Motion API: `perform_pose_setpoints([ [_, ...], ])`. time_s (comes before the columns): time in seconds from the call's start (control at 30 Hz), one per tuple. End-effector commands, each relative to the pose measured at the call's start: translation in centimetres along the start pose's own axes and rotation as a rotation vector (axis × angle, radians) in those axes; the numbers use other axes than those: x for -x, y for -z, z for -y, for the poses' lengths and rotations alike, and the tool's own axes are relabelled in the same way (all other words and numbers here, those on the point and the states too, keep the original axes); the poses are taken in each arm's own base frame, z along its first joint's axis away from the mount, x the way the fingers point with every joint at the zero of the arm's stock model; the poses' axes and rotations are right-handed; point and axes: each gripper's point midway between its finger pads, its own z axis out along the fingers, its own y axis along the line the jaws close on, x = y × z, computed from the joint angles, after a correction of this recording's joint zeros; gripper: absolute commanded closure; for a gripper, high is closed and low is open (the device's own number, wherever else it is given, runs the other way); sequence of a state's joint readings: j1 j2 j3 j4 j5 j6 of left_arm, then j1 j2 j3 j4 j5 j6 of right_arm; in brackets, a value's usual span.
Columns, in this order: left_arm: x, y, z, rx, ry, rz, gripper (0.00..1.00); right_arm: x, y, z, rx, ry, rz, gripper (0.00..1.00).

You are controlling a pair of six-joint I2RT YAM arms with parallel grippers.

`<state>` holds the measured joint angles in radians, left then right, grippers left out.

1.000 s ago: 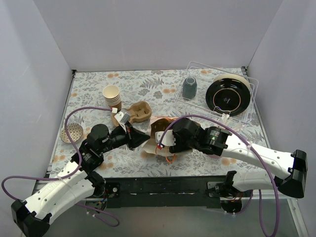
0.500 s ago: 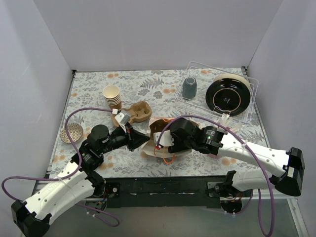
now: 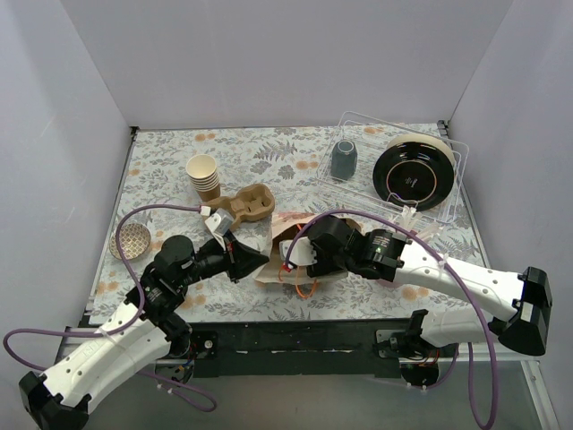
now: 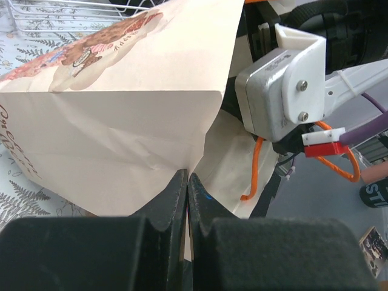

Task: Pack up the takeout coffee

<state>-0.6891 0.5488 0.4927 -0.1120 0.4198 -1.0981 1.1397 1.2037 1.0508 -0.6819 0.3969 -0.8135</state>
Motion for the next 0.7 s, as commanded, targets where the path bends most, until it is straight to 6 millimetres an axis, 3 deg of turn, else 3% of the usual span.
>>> perform_pose_setpoints([
  [0.0, -0.5, 0.3, 0.1, -0.011, -0.002, -0.003, 1.0, -0.5, -0.4, 1.3, -0.062, 0.03, -0.042, 0.67],
  [0.4, 0.4, 0.7, 0.9, -0.012, 0.067, 0.015, 1.0, 0.6, -1.1, 0.0, -0.016, 0.107, 0.048, 0.69],
  [0.5, 0.4, 0.8, 1.1, -0.016, 0.078, 0.016, 1.0, 0.6, -1.0, 0.5, -0.033, 0.112, 0.041, 0.69],
  [0.67, -0.1, 0.9, 1.0, -0.019, 0.09, 0.011, 1.0, 2.2, -0.6, 2.8, -0.104, 0.016, 0.096, 0.69],
])
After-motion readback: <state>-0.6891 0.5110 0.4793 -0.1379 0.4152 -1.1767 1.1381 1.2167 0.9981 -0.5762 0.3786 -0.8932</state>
